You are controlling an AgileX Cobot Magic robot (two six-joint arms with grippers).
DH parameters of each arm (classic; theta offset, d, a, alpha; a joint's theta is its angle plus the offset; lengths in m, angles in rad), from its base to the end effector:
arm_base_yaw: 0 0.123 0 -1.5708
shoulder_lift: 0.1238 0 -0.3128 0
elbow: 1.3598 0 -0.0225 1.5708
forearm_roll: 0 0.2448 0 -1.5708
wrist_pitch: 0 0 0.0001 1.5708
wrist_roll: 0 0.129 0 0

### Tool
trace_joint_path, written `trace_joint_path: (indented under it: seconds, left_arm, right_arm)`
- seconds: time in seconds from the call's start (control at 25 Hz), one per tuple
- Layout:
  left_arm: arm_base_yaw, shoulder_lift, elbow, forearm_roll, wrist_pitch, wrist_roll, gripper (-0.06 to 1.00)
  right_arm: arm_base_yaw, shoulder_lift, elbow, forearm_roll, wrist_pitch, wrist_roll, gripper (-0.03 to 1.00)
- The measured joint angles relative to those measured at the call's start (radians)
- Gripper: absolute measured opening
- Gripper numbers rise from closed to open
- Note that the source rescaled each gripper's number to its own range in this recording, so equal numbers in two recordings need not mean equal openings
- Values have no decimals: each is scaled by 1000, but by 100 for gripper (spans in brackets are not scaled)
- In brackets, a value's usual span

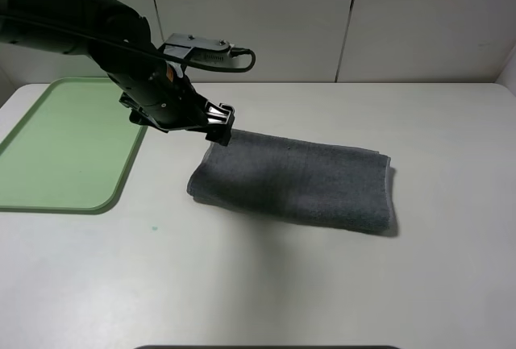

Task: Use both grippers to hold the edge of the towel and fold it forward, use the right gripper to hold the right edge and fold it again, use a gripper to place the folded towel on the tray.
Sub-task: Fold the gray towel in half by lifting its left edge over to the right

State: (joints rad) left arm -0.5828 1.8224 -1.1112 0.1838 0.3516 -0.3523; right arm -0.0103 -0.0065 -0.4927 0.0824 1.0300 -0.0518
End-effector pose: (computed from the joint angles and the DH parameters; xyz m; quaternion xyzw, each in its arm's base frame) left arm 0.3378 -0.2129 0.1830 0.1821 0.9373 -0.0821 0.2857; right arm -0.0028 0.0091 0.2587 -0.0185 0.8444 0.0246 0.5348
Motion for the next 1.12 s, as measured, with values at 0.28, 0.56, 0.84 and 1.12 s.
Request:
trace_joint_path:
  seconds: [0.28,0.56,0.84,1.12]
  left_arm:
    - [0,104,0,-74,-61,-5,96]
    - [3,170,-3,-83,-90,9,96]
    - [11,244,-38,-83,-95,40,96]
    - [12,289,-60,-84,-102,86,96]
  right_arm:
    - [0,0,0,0,0,0,100]
    - [0,0,0,0,0,0,100]
    - [0,0,0,0,0,0,100]
    - [0,0,0,1,0,0,100]
